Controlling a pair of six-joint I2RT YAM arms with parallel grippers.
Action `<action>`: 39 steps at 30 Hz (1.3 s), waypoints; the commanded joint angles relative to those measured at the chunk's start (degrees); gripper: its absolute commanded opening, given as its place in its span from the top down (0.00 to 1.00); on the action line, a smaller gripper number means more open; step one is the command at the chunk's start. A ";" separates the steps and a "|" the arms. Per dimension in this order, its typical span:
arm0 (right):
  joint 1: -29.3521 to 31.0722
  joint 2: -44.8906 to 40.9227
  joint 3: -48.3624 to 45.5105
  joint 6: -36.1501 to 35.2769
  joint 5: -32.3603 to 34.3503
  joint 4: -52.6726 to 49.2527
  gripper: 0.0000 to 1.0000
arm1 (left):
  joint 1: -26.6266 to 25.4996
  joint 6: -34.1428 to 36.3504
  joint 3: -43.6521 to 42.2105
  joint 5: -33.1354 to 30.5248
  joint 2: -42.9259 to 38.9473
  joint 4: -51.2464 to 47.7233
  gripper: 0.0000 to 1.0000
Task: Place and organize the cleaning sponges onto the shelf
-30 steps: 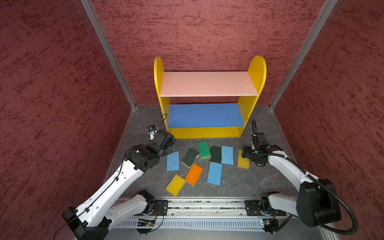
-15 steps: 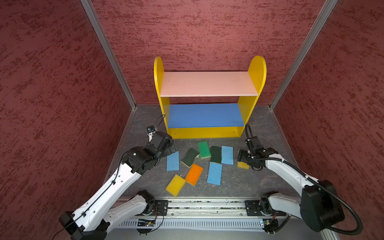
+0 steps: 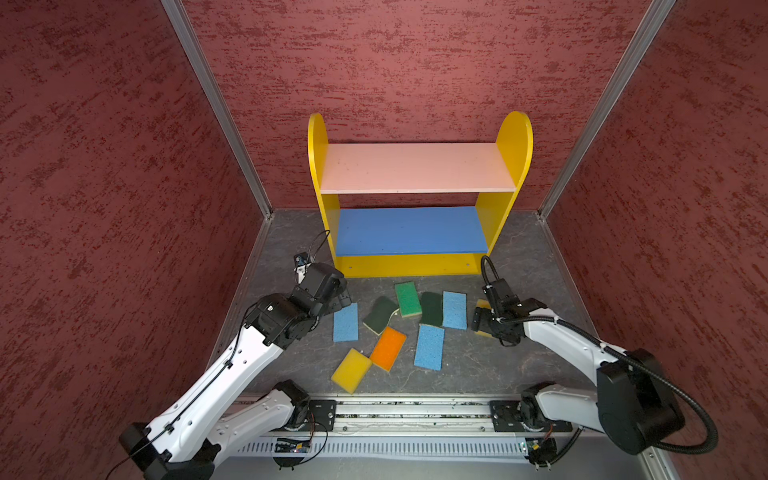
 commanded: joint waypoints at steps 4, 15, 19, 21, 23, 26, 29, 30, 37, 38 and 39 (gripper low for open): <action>0.37 2.11 -1.71 0.04 2.58 3.58 0.13 | 1.48 0.27 -1.49 1.41 -0.23 1.40 0.01; 0.38 7.44 -0.16 -3.97 2.88 7.76 0.17 | 2.51 0.37 -1.92 2.20 0.83 2.19 0.01; 0.40 9.43 -0.13 -4.57 2.38 8.43 0.21 | 2.80 0.25 -2.17 2.58 1.46 2.47 0.01; 0.37 9.69 -0.25 -4.53 2.29 8.61 0.25 | 2.86 0.25 -1.94 2.80 1.85 2.47 0.00; 0.38 9.48 -0.56 -4.37 2.62 8.27 0.31 | 2.89 0.27 -1.69 2.90 2.01 2.47 0.01; 0.39 7.72 -0.93 -3.84 2.57 7.57 0.42 | 2.93 0.53 -1.38 3.19 1.90 2.47 0.00; 0.47 5.53 -0.82 -3.13 2.30 6.10 0.48 | 2.86 0.65 -1.16 3.41 1.39 2.41 0.00; 0.57 4.80 -0.74 -3.04 2.22 5.65 0.48 | 2.87 0.69 -1.19 3.45 1.22 2.43 0.00; 3.68 -2.91 4.03 -2.28 2.23 -2.34 0.50 | 2.78 1.94 0.31 3.50 -0.56 1.16 0.00; 4.10 -4.13 4.93 -2.00 2.31 -3.60 0.50 | 2.77 2.44 0.59 3.52 -0.66 0.92 0.00; 4.62 -5.48 6.24 -1.60 2.60 -5.13 0.51 | 2.83 2.86 1.08 3.61 -0.76 0.58 0.00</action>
